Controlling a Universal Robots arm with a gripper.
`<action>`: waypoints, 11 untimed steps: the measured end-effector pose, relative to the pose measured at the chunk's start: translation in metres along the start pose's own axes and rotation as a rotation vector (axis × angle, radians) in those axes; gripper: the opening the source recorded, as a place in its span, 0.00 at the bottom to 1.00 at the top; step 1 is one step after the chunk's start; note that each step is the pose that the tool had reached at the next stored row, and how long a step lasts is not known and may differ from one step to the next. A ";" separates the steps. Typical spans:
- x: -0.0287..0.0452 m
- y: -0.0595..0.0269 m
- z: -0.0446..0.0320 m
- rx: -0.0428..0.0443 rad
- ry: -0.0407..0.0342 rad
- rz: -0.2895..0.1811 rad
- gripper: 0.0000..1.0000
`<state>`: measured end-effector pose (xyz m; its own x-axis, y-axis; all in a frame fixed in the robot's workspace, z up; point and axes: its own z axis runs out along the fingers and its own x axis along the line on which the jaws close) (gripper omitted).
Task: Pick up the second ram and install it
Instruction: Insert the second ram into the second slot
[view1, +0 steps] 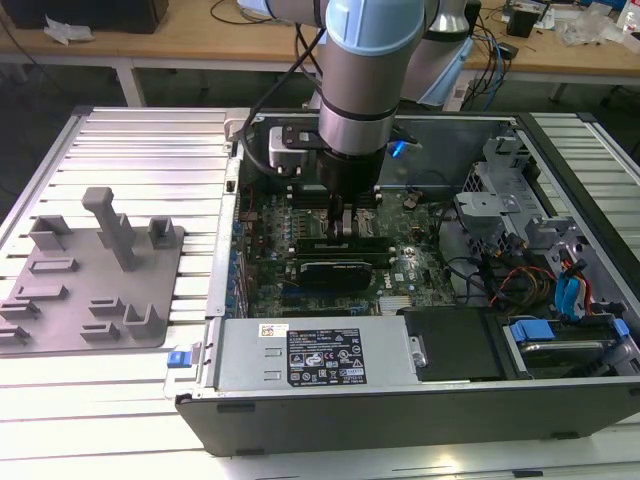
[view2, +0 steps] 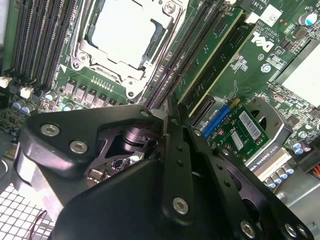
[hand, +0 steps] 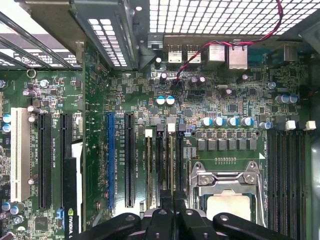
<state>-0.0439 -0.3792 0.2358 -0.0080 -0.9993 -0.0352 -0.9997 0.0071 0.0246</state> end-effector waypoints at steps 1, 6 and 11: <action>-0.0001 0.0000 0.0001 0.0001 -0.0002 0.000 0.09; -0.0001 0.0000 -0.0018 0.0002 -0.0003 0.001 0.09; 0.0000 0.0000 0.0002 0.0000 -0.0034 0.003 0.09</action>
<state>-0.0439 -0.3792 0.2356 -0.0115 -0.9992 -0.0385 -0.9996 0.0105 0.0247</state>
